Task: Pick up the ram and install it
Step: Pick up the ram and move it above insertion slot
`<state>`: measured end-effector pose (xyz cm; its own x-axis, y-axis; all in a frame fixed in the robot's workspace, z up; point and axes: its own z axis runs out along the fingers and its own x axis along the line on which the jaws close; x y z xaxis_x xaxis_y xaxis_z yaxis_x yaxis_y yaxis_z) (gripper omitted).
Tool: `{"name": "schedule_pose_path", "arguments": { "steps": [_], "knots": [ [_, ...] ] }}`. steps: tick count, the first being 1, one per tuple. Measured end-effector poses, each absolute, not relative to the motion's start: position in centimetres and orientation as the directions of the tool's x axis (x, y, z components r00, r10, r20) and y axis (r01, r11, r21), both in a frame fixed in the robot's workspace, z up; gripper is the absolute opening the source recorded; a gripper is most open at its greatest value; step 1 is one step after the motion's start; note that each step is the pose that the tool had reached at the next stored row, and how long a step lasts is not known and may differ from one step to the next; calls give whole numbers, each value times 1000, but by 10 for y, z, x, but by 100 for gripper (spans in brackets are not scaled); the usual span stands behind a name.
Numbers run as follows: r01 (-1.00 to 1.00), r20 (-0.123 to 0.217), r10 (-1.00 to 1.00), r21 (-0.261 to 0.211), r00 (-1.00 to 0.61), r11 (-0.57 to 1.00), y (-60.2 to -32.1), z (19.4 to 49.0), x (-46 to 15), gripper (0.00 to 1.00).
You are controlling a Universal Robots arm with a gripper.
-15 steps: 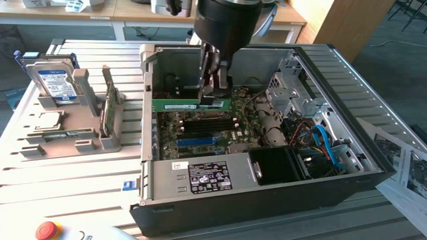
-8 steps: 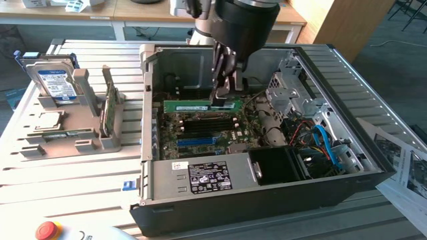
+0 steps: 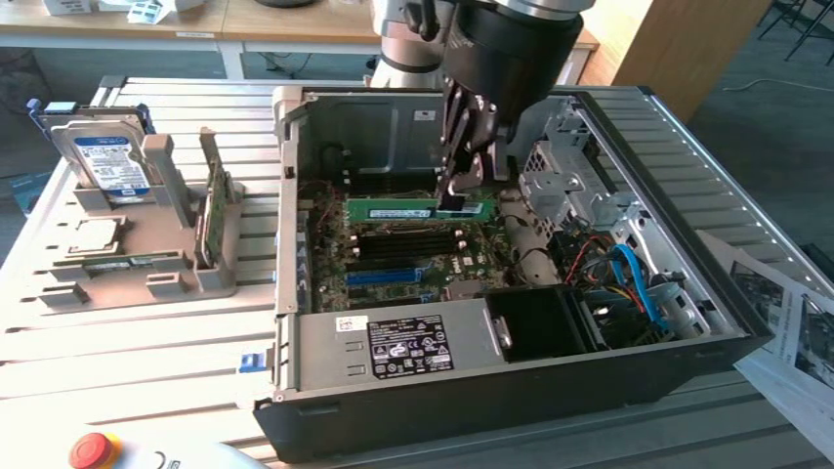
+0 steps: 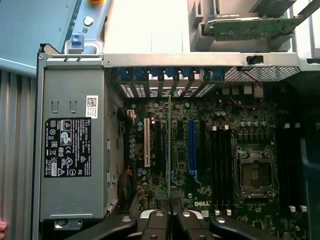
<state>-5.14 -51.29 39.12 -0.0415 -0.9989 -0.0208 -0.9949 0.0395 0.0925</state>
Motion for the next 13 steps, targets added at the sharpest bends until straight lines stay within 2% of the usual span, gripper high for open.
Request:
{"name": "schedule_pose_path", "arguments": {
  "steps": [13],
  "knots": [
    [-995, -20, -999, 92, -42, 40, -505, 391, -51, 12]
  ]
}}
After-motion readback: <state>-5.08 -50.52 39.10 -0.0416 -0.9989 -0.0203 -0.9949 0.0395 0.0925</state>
